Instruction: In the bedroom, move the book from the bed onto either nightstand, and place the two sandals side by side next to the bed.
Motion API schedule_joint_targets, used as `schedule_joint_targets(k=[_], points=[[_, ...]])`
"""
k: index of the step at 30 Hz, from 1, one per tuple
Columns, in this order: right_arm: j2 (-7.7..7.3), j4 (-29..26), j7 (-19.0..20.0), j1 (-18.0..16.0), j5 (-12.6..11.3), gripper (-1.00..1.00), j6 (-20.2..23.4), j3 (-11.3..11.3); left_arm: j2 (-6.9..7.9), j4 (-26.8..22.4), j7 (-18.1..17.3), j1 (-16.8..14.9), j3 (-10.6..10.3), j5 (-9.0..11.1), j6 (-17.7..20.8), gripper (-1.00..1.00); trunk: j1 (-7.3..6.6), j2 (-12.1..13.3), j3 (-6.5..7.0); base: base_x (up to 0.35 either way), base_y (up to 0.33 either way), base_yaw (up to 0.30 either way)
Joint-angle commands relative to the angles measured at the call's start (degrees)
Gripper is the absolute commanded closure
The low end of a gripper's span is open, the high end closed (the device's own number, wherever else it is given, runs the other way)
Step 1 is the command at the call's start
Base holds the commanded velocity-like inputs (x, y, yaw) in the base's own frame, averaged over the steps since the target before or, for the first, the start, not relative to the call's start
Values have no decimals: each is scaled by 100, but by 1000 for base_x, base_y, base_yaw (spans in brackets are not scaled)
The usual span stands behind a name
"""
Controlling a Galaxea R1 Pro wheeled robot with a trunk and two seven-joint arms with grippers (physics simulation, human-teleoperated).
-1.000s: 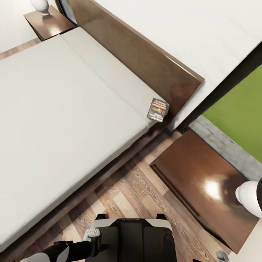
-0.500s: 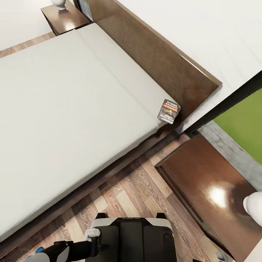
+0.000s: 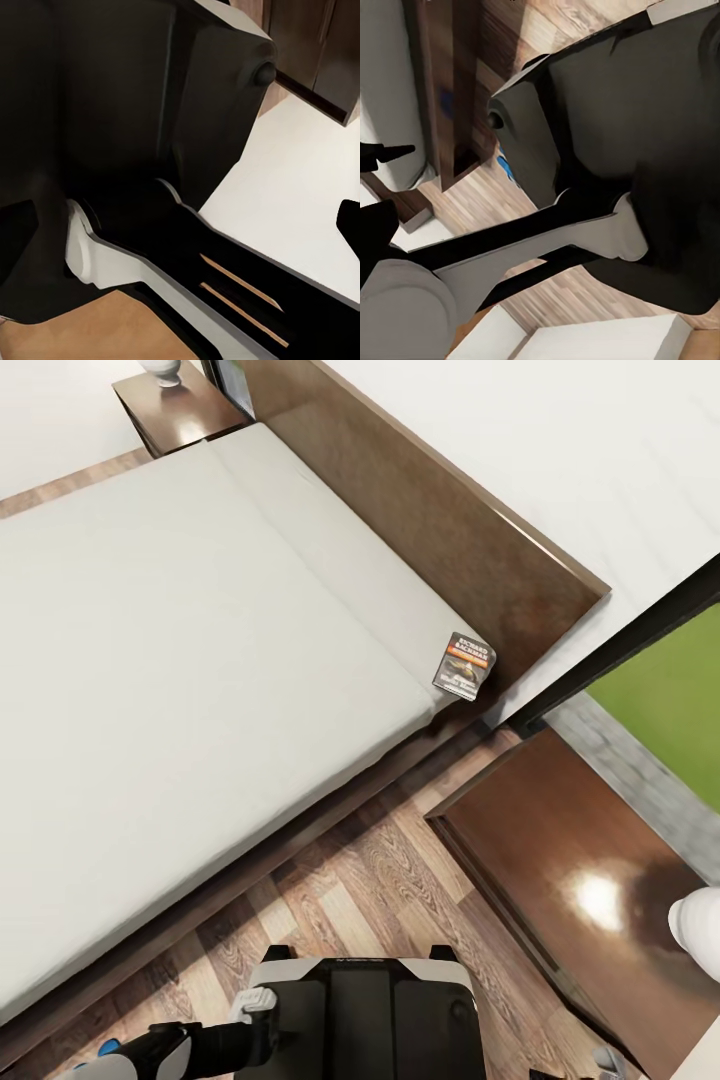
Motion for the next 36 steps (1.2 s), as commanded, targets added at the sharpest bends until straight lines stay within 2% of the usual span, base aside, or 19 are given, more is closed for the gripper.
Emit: schedule_joint_targets(k=[1,3,5,7,8,10,13,19,22,27,29,31,34,36], points=[[2,-105,22,-1,-42,-100,75,20,-17,-8,-24,0,50,-30,58,-100,3,-8,-6,0,0,0],[0,-406,23,-1,-42,-100,122,20,-49,-11,-24,0,53,-30,58,-100,3,-8,-6,0,0,0],[-1,-989,25,-1,-47,-100,372,21,-87,-13,-19,0,55,-30,59,-100,3,-8,-6,0,0,0],[-1,-1734,71,-1,-49,-100,1062,26,-107,-13,-17,0,56,-30,59,-100,3,-8,-6,0,0,0],[-1,-1931,108,-1,-49,-100,1262,27,-110,-13,-17,0,56,-30,59,-100,3,-8,-6,0,0,0],[-2,-2729,352,-1,-50,-100,2036,28,-117,-14,-8,0,56,-30,59,-100,3,-8,-6,0,0,0],[-2,-3478,668,-1,-50,-100,2696,27,-120,-14,9,0,56,-30,59,-100,3,-8,-6,0,0,0],[-2,-4192,973,-1,-80,-100,3360,29,-121,-14,18,0,54,-30,57,-100,3,-8,-6,0,0,0],[-2,-4681,1095,-1,-109,-100,3869,35,-161,-14,19,0,55,-30,52,-100,3,-8,-6,0,0,0],[-2,-5316,1126,-1,-117,-100,4466,26,-197,-14,19,0,56,-30,50,-100,3,-8,-6,0,0,0],[3,-5415,1107,-1,-99,-100,4544,22,-203,-14,19,0,56,-30,50,-100,3,-8,-6,0,0,0],[12,-5455,1071,-1,-84,-100,4578,11,-203,-14,19,0,56,-30,50,-100,3,-8,-6,0,0,0],[15,-5472,745,-1,-67,-100,4602,-28,-207,-14,19,0,57,-30,50,-100,3,-8,-6,0,0,0],[11,-5475,280,-1,-69,-100,4607,-72,-208,-14,19,0,57,-30,50,-100,3,-8,-6,0,0,0]])
